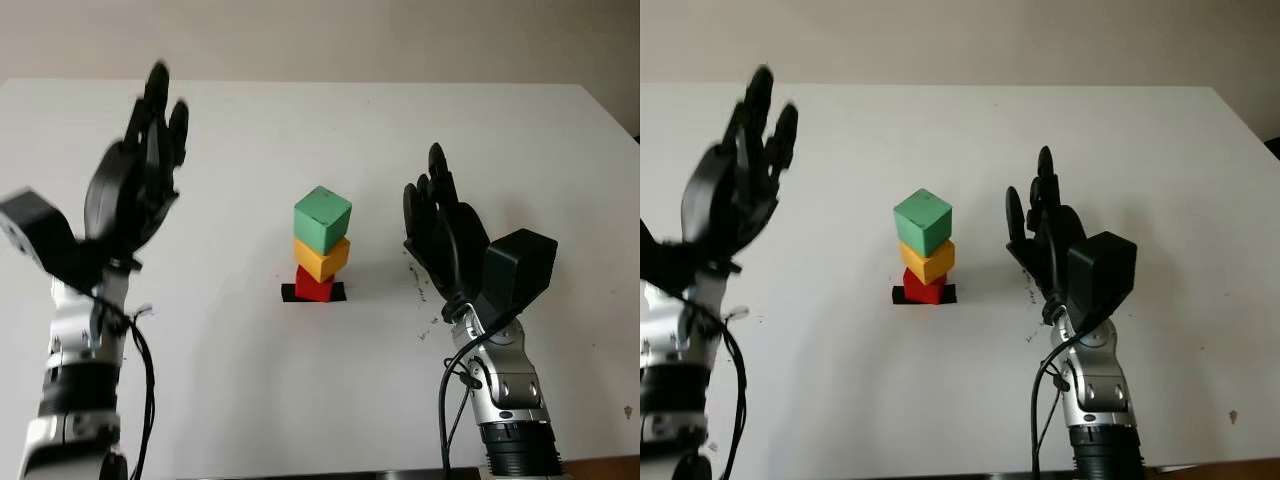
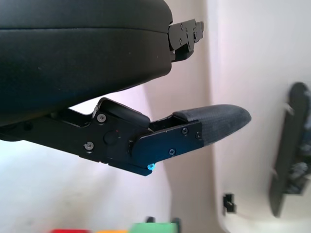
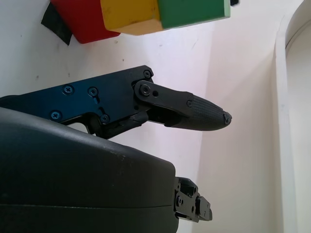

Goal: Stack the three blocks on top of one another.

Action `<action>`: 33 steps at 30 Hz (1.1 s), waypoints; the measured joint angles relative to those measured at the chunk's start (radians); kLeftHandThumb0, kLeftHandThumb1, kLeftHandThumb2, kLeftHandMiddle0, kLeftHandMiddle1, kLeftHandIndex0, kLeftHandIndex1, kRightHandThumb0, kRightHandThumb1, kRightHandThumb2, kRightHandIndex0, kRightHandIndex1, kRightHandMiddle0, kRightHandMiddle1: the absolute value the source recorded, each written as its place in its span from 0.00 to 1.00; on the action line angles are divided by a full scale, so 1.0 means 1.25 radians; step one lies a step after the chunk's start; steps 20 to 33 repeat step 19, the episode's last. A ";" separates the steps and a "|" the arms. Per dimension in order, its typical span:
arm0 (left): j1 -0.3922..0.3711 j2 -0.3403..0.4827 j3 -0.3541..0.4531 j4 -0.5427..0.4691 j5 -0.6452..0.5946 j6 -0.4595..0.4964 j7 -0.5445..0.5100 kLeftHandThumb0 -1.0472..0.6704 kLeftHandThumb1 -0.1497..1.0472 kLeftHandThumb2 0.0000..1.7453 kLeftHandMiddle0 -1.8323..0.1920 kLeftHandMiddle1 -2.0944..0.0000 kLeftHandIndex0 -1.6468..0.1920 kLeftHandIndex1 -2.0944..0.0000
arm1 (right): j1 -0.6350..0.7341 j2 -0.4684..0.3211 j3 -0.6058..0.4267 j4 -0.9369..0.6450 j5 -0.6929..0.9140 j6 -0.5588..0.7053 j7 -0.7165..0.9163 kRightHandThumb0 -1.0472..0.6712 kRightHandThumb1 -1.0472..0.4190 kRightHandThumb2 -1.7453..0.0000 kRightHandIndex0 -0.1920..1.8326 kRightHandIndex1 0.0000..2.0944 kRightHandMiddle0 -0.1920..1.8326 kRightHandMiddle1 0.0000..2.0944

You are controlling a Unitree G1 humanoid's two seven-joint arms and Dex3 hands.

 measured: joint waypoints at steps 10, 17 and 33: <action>0.082 -0.071 -0.010 -0.001 0.026 -0.059 0.065 0.15 1.00 0.42 1.00 1.00 1.00 1.00 | -0.002 0.019 -0.015 0.029 0.033 -0.036 -0.001 0.23 0.00 0.61 0.00 0.00 0.00 0.00; 0.118 -0.103 -0.025 -0.021 0.029 -0.077 0.090 0.16 1.00 0.42 1.00 0.99 1.00 1.00 | -0.002 0.019 -0.020 0.034 0.041 -0.039 -0.005 0.23 0.00 0.62 0.00 0.00 0.00 0.00; 0.125 -0.104 -0.027 -0.028 0.030 -0.077 0.094 0.16 1.00 0.42 1.00 0.99 1.00 1.00 | -0.002 0.019 -0.023 0.035 0.042 -0.039 -0.007 0.23 0.00 0.63 0.00 0.00 0.00 0.00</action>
